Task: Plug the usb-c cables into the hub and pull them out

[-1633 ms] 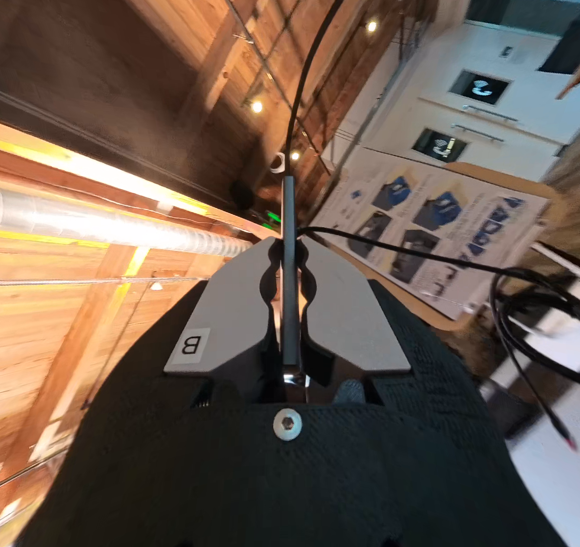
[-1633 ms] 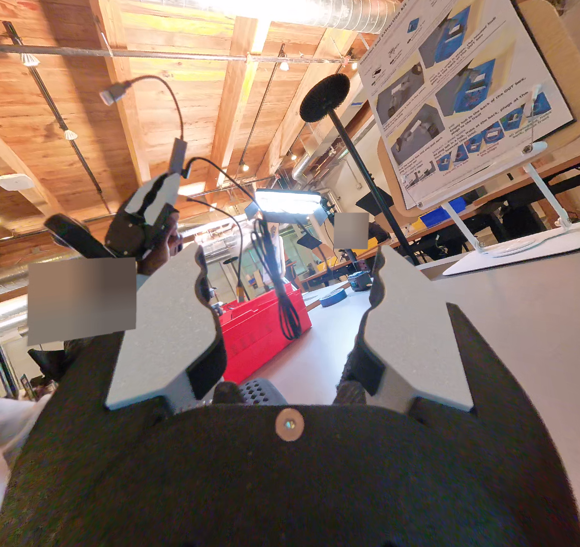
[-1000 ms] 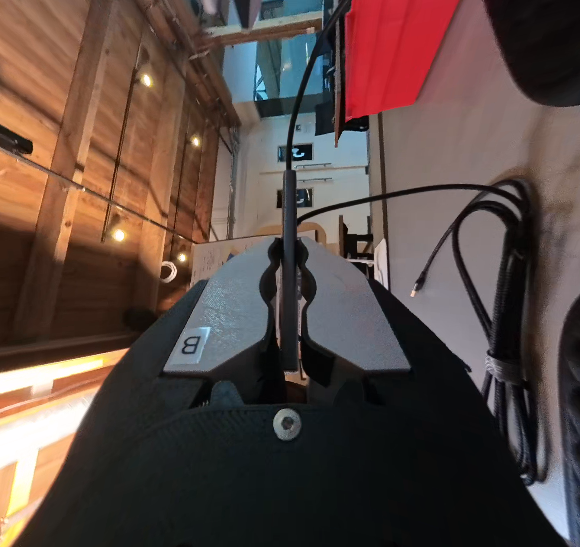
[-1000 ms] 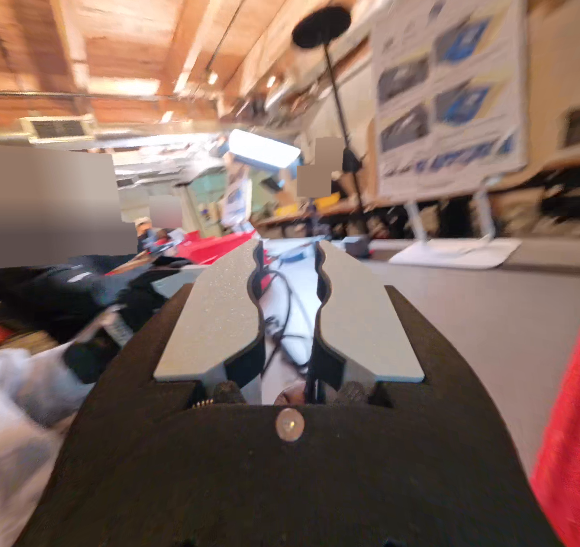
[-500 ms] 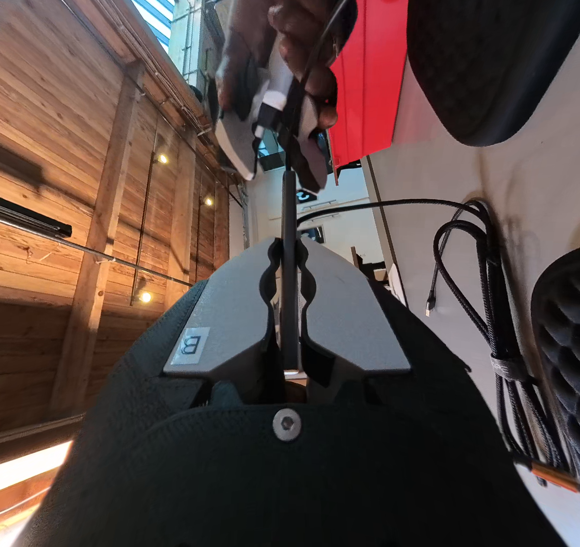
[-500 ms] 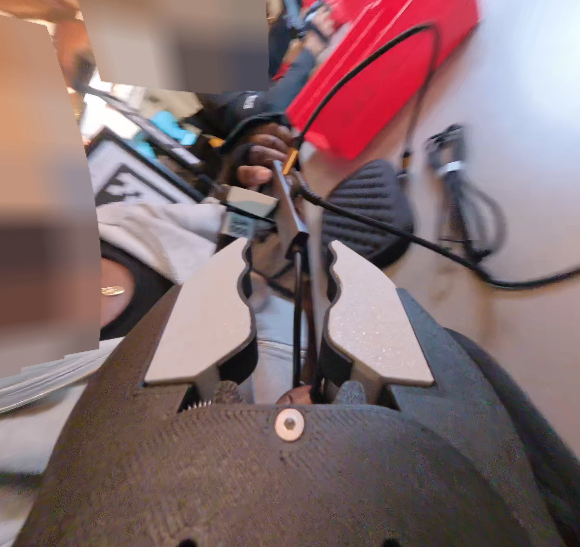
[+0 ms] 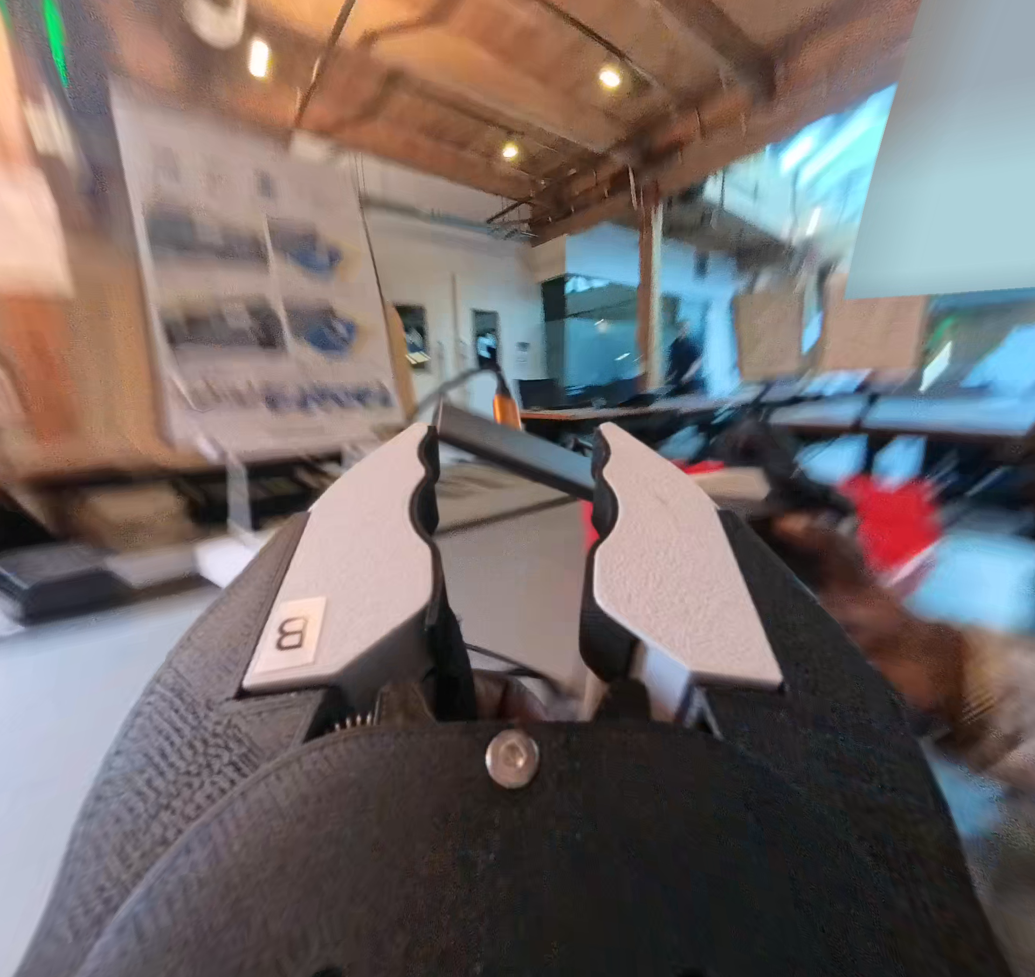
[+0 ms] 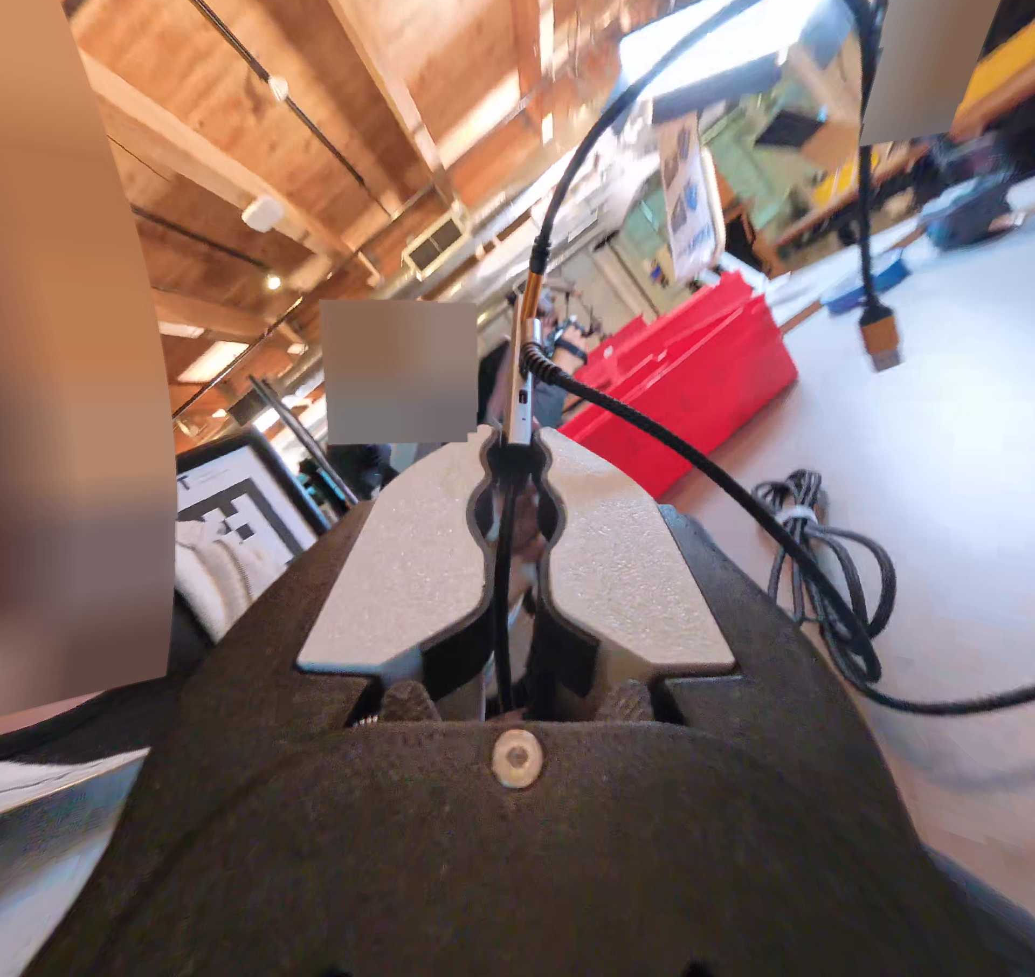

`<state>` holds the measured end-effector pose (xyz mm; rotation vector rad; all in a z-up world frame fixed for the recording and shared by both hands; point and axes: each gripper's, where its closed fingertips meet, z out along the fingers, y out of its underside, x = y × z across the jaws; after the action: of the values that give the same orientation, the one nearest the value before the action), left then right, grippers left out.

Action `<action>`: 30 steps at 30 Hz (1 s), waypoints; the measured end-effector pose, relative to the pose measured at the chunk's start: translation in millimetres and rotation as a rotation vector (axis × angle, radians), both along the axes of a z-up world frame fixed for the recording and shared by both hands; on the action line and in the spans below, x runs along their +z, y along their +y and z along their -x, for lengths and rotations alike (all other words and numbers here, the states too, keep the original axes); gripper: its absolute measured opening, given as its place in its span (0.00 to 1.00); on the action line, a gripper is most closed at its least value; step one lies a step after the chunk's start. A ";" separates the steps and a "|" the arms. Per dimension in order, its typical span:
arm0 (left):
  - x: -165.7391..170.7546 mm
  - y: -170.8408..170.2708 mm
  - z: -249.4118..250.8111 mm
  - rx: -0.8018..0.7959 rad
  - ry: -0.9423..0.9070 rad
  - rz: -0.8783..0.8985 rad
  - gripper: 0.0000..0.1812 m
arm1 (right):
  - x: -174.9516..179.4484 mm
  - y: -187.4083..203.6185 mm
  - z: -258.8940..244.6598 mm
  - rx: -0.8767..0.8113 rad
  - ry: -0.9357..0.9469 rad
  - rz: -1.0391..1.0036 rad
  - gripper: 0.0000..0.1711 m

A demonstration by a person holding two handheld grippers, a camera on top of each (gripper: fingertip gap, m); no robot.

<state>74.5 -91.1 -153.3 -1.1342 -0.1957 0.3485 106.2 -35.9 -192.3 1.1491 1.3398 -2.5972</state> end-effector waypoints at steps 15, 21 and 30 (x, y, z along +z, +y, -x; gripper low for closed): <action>-20.4 26.9 -6.1 -0.675 -0.570 -0.135 0.06 | -9.7 -31.6 6.1 -0.184 0.165 -0.120 0.07; -41.7 28.7 -12.0 -0.604 -0.416 0.016 0.06 | -19.9 -22.7 5.1 -0.270 0.150 -0.329 0.15; -57.0 34.6 -24.0 -0.603 -0.311 0.117 0.06 | -19.8 -2.3 -1.2 -0.500 0.350 -0.932 0.17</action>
<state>98.4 -56.5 -210.3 -1.3004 -0.0980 -0.3571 107.4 -38.2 -212.1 1.2238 2.8585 -2.5589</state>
